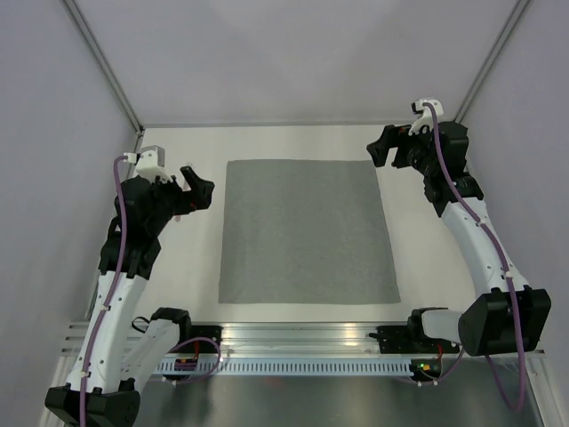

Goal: Fold the napkin, place the utensils inside, and roll it up
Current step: Fold the napkin

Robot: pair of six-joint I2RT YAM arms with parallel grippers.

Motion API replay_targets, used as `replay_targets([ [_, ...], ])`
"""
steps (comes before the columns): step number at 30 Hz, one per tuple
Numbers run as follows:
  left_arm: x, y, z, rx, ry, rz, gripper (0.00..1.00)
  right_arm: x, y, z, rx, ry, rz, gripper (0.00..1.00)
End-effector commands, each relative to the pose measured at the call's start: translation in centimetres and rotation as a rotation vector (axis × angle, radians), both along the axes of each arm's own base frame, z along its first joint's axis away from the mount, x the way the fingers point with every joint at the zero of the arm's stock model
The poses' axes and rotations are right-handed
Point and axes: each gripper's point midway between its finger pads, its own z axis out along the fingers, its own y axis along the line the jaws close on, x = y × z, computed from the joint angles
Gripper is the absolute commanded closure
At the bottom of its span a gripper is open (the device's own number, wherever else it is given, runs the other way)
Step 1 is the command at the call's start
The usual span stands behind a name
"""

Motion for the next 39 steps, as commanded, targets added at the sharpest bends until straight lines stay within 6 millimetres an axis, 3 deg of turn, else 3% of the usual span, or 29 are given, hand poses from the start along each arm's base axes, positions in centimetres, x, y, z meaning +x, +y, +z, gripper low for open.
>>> replay_targets([
  [1,-0.4,-0.6,0.3,0.03,-0.021,-0.06,0.0,-0.2,0.1,1.3,-0.001,-0.029,0.008,0.02],
  [7,-0.2,-1.0,0.5,0.024,-0.024,-0.08,0.0,-0.6,0.3,1.6,-0.007,-0.032,0.03,0.02],
  [13,0.0,-3.1,2.0,-0.023,-0.034,-0.138,0.0,-0.9,0.6,1.5,-0.015,-0.004,0.049,0.02],
  [16,0.0,-6.6,2.0,-0.026,-0.022,-0.19,0.0,-0.9,0.6,1.8,-0.014,0.0,0.054,0.02],
  [17,-0.3,-9.2,1.2,-0.017,0.004,-0.237,0.0,-1.0,0.6,1.6,-0.01,0.013,0.051,0.02],
  [20,0.1,-13.1,0.3,0.005,-0.011,-0.266,0.0,-1.1,0.6,2.1,-0.006,0.018,0.053,0.02],
  [21,-0.6,-16.5,-1.5,0.034,0.023,-0.342,0.0,-1.1,0.7,2.3,-0.006,0.016,0.054,0.02],
  [24,-2.1,-22.7,-2.4,0.084,-0.015,-0.452,0.01,-1.0,0.6,2.8,-0.009,0.016,0.047,0.02],
  [25,-1.6,-24.7,-4.4,0.141,-0.002,-0.463,0.01,-0.9,0.4,2.9,-0.012,0.02,0.042,0.02],
  [26,-3.1,-27.4,-4.5,0.154,-0.014,-0.529,0.02,-0.9,0.4,3.0,-0.013,0.022,0.042,0.02],
  [27,-3.5,-28.9,-5.2,0.176,-0.014,-0.555,0.03,-0.9,0.4,3.3,-0.014,0.019,0.041,0.02],
  [28,-3.6,-30.6,-8.1,0.246,0.014,-0.576,0.03,-0.9,0.4,3.3,-0.016,0.02,0.041,0.02],
  [29,-4.0,-32.3,-7.9,0.242,-0.01,-0.6,0.04,-0.8,0.3,3.4,-0.018,0.019,0.037,0.02],
  [30,-5.6,-34.3,-8.9,0.262,-0.014,-0.651,0.05,-0.8,0.3,3.6,-0.017,0.015,0.032,0.02],
  [31,-6.1,-35.5,-11.3,0.311,0.009,-0.677,0.05,-0.7,0.3,3.8,-0.02,0.012,0.031,0.02],
  [33,-7.9,-38.7,-11.6,0.291,-0.029,-0.738,0.07,-0.4,0.1,4.0,-0.02,0.011,0.022,0.02],
  [35,-9.6,-41.1,-13.7,0.316,-0.028,-0.789,0.08,-0.1,0.1,4.2,-0.015,0.011,0.019,0.02],
  [39,-12.0,-44.9,-15.7,0.313,-0.052,-0.851,0.1,0.2,0.3,3.7,-0.005,0.024,0.024,0.03],
])
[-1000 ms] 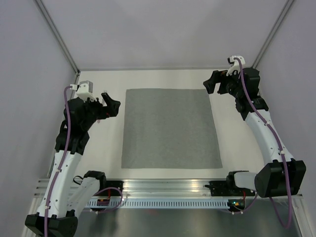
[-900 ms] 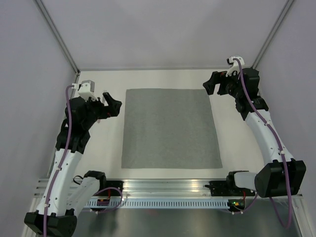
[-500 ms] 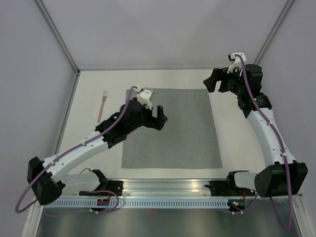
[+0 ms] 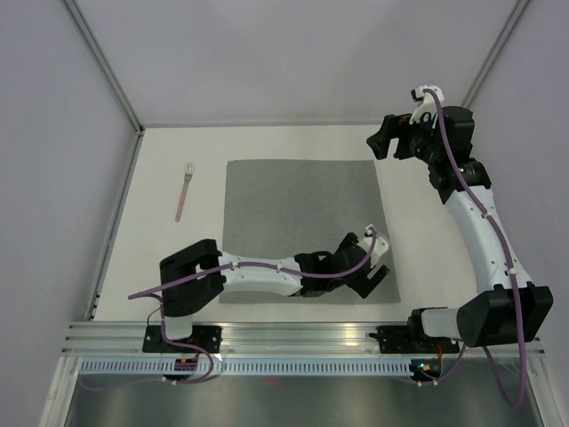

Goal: Fold the napkin, place the utensils inside, and roll it up
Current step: Fold the napkin

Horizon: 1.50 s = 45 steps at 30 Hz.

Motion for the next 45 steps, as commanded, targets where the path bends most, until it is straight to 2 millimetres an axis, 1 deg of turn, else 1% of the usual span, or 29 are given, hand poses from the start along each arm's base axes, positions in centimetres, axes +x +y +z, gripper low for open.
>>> replay_targets([
  [1,-0.5,-4.9,3.0,-0.121,-0.105,-0.053,0.11,0.5,-0.2,0.7,0.016,0.003,-0.024,0.04],
  [2,-1.5,-6.3,3.6,-0.137,-0.115,-0.078,0.11,0.5,-0.1,0.6,0.017,0.007,-0.023,0.04],
  [3,-1.8,-6.8,1.4,-0.087,-0.112,-0.094,0.11,0.6,-0.2,0.6,0.017,0.007,-0.024,0.05],
  [4,-2.1,-7.4,1.0,-0.073,-0.116,-0.107,0.12,0.6,-0.2,0.5,0.015,0.009,-0.024,0.05],
  [5,-2.7,-8.5,1.3,-0.082,-0.12,-0.122,0.14,0.6,-0.2,0.4,0.014,0.011,-0.025,0.05],
  [6,-2.9,-8.8,0.0,-0.062,-0.116,-0.131,0.15,0.6,-0.2,0.3,0.014,0.012,-0.027,0.05],
  [8,-3.5,-9.7,-0.2,-0.068,-0.114,-0.157,0.18,0.5,-0.3,0.4,0.012,0.007,-0.031,0.05],
  [9,-3.6,-9.9,-0.9,-0.058,-0.114,-0.167,0.19,0.5,-0.4,0.4,0.012,0.005,-0.032,0.05],
  [10,-3.9,-10.3,-0.9,-0.062,-0.113,-0.181,0.22,0.5,-0.3,0.4,0.01,0.003,-0.032,0.05],
  [13,-4.3,-10.5,-1.9,-0.047,-0.108,-0.204,0.3,0.4,-0.3,0.5,0.013,0.001,-0.033,0.06],
  [15,-4.9,-10.7,-2.8,-0.04,-0.089,-0.239,0.35,0.4,-0.3,0.3,0.015,0.004,-0.032,0.06],
  [16,-5.3,-10.9,-2.9,-0.046,-0.086,-0.252,0.39,0.4,-0.3,0.3,0.015,0.004,-0.03,0.06],
  [18,-5.9,-11.0,-3.7,-0.035,-0.077,-0.279,0.43,0.4,-0.3,0.2,0.015,0.005,-0.03,0.06],
  [20,-6.3,-11.1,-4.1,-0.032,-0.07,-0.298,0.46,0.4,-0.3,0.2,0.016,0.006,-0.031,0.06],
  [21,-6.6,-11.0,-4.7,-0.025,-0.064,-0.309,0.46,0.4,-0.3,0.3,0.016,0.004,-0.031,0.06],
  [23,-7.0,-11.2,-5.0,-0.033,-0.064,-0.33,0.46,0.4,-0.3,0.2,0.015,0.005,-0.03,0.06],
  [24,-7.2,-11.0,-5.3,-0.028,-0.064,-0.334,0.43,0.4,-0.3,0.1,0.014,0.007,-0.033,0.06],
  [27,-7.4,-11.2,-5.8,-0.026,-0.063,-0.344,0.4,0.4,-0.3,0.1,0.015,0.005,-0.03,0.06],
  [29,-7.4,-11.1,-6.6,-0.014,-0.061,-0.344,0.4,0.5,-0.3,0.1,0.015,0.007,-0.032,0.06],
  [31,-7.4,-11.1,-6.9,-0.01,-0.062,-0.345,0.4,0.5,-0.2,-0.1,0.014,0.009,-0.028,0.07],
  [37,-7.2,-10.5,-8.1,0.002,-0.067,-0.331,0.47,0.5,-0.3,-0.1,0.013,0.009,-0.03,0.07],
  [40,-7.1,-10.3,-8.7,0.015,-0.065,-0.329,0.57,0.5,-0.3,-0.2,0.013,0.011,-0.031,0.07],
  [41,-7.1,-10.1,-9.1,0.022,-0.062,-0.328,0.62,0.5,-0.3,-0.2,0.013,0.011,-0.031,0.07],
  [43,-7.2,-10.0,-9.4,0.027,-0.057,-0.33,0.68,0.4,-0.2,-0.2,0.014,0.011,-0.028,0.07],
  [44,-7.2,-9.9,-9.6,0.029,-0.055,-0.33,0.73,0.4,-0.3,-0.2,0.014,0.011,-0.03,0.07],
  [45,-7.3,-9.9,-9.4,0.026,-0.055,-0.329,0.75,0.4,-0.2,-0.2,0.014,0.011,-0.028,0.07],
])
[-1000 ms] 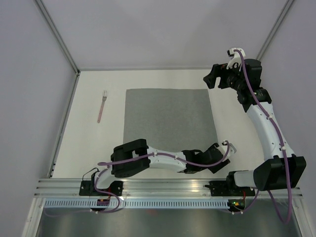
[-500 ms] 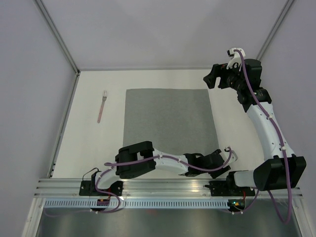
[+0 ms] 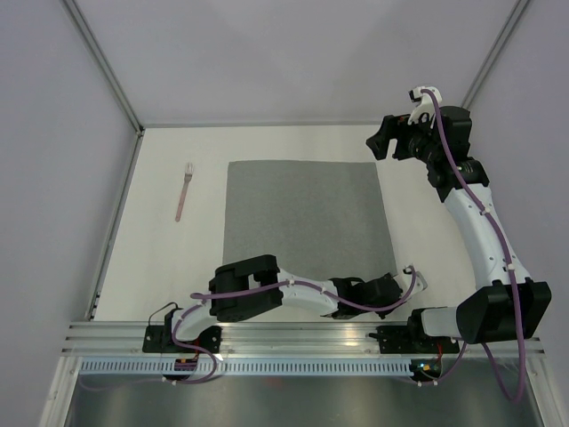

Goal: Fold the napkin, place the utensils inside, and roll it up
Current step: Fold the napkin

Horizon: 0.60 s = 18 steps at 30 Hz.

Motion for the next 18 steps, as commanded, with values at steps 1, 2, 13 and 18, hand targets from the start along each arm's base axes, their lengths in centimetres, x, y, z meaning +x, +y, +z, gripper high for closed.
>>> replay_targets([
  [1,-0.5,0.3,-1.4,0.019,-0.016,-0.025,0.77,0.0,-0.3,0.7,0.014,-0.016,-0.029,0.07],
  [2,-0.5,0.4,-1.4,0.021,-0.016,-0.025,0.8,0.0,-0.3,0.7,0.014,-0.016,-0.029,0.07],
  [13,-0.7,-0.4,4.4,-0.09,-0.011,-0.042,0.98,-0.1,-0.2,0.9,0.014,-0.019,-0.024,0.07],
  [18,0.0,-0.2,8.0,-0.164,0.026,-0.035,0.98,-0.1,-0.2,0.9,0.013,-0.021,-0.024,0.07],
])
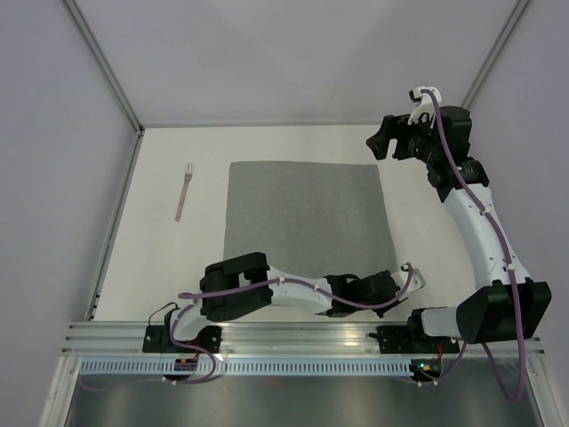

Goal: Fold the napkin, place the utensils inside, and roll it up
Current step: Fold the napkin

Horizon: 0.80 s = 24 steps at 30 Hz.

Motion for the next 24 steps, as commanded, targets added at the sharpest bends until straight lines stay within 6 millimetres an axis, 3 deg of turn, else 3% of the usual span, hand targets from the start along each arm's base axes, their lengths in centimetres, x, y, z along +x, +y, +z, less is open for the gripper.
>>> replay_targets([
  [1,0.0,-0.6,6.6,-0.147,0.049,-0.041,0.98,-0.1,-0.2,0.9,0.013,-0.02,-0.024,0.07],
  [2,1.2,-0.4,8.0,-0.177,0.064,-0.028,0.98,-0.1,-0.2,1.0,0.013,-0.023,-0.024,0.07],
  [4,1.7,0.1,8.7,-0.207,0.118,-0.024,0.98,-0.2,-0.2,1.0,0.013,-0.021,-0.024,0.07],
  [9,5.4,2.1,11.6,-0.286,0.198,0.032,0.98,-0.3,-0.3,1.0,0.011,-0.023,-0.023,0.07],
  [13,10.1,5.5,11.3,-0.307,0.259,0.134,0.98,-0.3,-0.3,0.9,0.009,-0.021,-0.02,0.07],
  [15,11.3,7.2,11.1,-0.324,0.302,0.174,0.98,-0.3,-0.2,0.9,0.007,-0.02,-0.019,0.07],
  [16,13.3,8.4,11.1,-0.335,0.312,0.218,0.98,-0.2,-0.3,0.9,0.009,-0.021,-0.021,0.07],
  [21,18.2,12.4,11.4,-0.363,0.376,0.35,0.98,-0.2,-0.1,0.5,0.011,-0.008,-0.013,0.07],
  [22,20.0,13.8,11.5,-0.369,0.378,0.395,0.98,-0.2,-0.1,0.5,0.011,-0.007,-0.011,0.07],
  [24,21.4,15.0,11.6,-0.367,0.408,0.435,0.98,-0.2,-0.1,0.4,0.01,-0.004,-0.009,0.07],
])
